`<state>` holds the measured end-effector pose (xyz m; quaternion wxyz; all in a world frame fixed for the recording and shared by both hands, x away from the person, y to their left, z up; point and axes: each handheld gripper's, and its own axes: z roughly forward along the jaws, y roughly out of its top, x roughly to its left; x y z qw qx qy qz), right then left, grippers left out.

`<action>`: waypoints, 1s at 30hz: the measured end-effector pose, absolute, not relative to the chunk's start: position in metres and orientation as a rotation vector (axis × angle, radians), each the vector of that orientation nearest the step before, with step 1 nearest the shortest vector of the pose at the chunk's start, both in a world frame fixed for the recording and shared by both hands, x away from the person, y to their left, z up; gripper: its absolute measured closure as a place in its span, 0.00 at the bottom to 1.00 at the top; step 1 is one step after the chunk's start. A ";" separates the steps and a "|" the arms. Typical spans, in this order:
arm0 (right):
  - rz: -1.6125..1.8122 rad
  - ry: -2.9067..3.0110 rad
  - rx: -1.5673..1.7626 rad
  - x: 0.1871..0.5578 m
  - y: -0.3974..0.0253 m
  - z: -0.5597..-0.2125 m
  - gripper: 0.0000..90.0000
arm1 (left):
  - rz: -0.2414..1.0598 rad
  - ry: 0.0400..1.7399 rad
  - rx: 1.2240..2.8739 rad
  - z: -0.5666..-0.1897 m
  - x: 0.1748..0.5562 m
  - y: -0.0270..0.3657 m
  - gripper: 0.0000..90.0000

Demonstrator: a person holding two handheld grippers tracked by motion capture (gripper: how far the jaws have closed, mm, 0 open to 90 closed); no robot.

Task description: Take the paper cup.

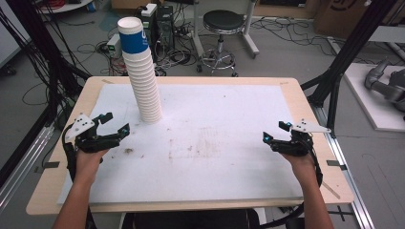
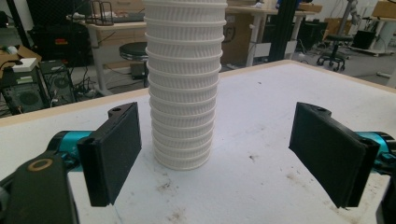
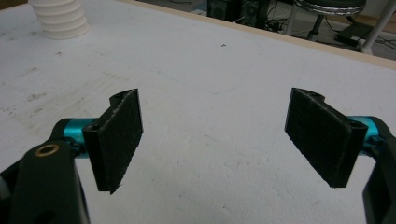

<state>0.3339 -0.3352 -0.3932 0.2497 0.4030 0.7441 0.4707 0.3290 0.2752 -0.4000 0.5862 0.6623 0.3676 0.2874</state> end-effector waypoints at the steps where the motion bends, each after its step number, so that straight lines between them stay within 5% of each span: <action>1: 1.288 2.026 1.097 0.334 -0.335 -0.393 0.22 | 0.668 0.859 1.544 -0.400 0.329 0.275 0.18; 15: 1.411 2.094 0.984 0.342 -0.307 -0.381 0.22 | 0.669 0.869 1.583 -0.399 0.329 0.272 0.18; 30: 1.515 2.222 0.740 0.385 -0.226 -0.338 0.22 | 0.649 0.910 1.567 -0.395 0.330 0.279 0.18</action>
